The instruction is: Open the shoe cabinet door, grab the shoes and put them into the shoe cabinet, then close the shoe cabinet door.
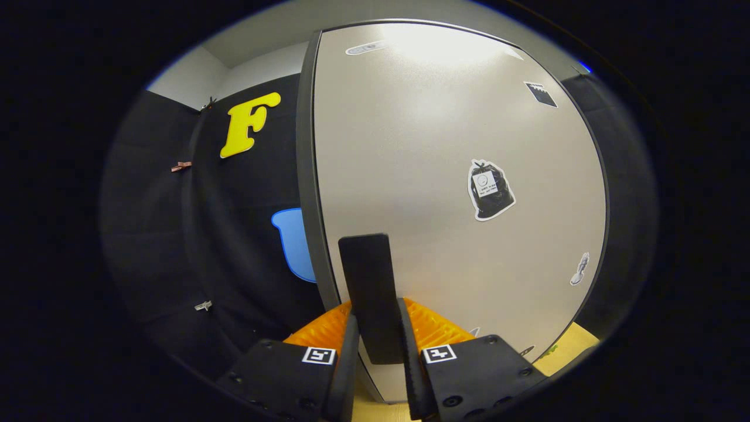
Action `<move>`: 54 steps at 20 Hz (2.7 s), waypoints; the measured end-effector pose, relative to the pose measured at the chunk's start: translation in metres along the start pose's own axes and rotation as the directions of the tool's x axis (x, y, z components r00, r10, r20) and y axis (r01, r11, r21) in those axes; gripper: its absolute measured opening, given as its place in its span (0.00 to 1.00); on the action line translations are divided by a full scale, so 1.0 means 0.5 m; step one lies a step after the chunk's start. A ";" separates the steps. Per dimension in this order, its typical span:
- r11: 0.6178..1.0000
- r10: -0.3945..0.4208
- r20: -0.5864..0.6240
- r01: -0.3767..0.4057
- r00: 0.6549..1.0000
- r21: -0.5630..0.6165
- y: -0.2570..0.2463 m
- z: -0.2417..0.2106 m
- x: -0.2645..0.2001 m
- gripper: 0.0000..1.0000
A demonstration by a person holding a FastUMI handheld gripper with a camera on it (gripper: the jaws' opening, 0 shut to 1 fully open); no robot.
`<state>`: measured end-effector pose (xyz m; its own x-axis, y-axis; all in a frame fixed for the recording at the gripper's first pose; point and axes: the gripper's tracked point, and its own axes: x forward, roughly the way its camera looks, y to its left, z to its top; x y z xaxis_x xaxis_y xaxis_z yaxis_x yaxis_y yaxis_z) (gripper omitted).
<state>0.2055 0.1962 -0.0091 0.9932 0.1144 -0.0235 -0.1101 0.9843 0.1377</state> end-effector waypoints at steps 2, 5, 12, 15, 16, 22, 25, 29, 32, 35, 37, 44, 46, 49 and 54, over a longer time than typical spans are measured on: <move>0.999 -0.008 0.008 0.009 1.000 -0.053 0.000 -0.002 0.002 0.35; 0.999 -0.014 -0.001 0.014 1.000 -0.047 -0.001 -0.003 0.002 0.24; 0.997 0.059 -0.025 -0.060 0.998 -0.046 0.007 0.000 -0.033 0.24; 0.993 0.105 -0.025 -0.106 0.994 -0.042 0.016 0.013 -0.079 0.24; 0.992 0.121 -0.020 -0.122 0.992 -0.041 0.018 0.015 -0.088 0.24; 0.978 0.207 -0.039 -0.208 0.978 -0.024 0.005 0.023 -0.162 0.24; 0.972 0.234 -0.032 -0.234 0.972 -0.019 -0.004 0.028 -0.183 0.24; 0.967 0.253 -0.028 -0.254 0.967 -0.027 -0.022 0.029 -0.204 0.24; 0.965 0.256 -0.020 -0.256 0.967 -0.046 -0.038 0.034 -0.225 0.24; 0.967 0.249 -0.019 -0.250 0.968 -0.040 -0.057 0.040 -0.247 0.24; 0.970 0.238 -0.019 -0.239 0.971 -0.037 -0.073 0.042 -0.259 0.24; 0.985 0.163 -0.012 -0.164 0.987 -0.055 -0.140 0.050 -0.290 0.23; 0.989 0.140 -0.005 -0.140 0.990 -0.041 -0.158 0.053 -0.292 0.21; 0.995 0.096 0.009 -0.096 0.995 -0.018 -0.188 0.057 -0.303 0.20; 0.998 -0.022 0.052 0.025 0.998 -0.061 -0.281 0.071 -0.319 0.18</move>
<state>0.0639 0.0346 0.0105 0.9960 0.0854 0.0253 -0.0871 0.9933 0.0760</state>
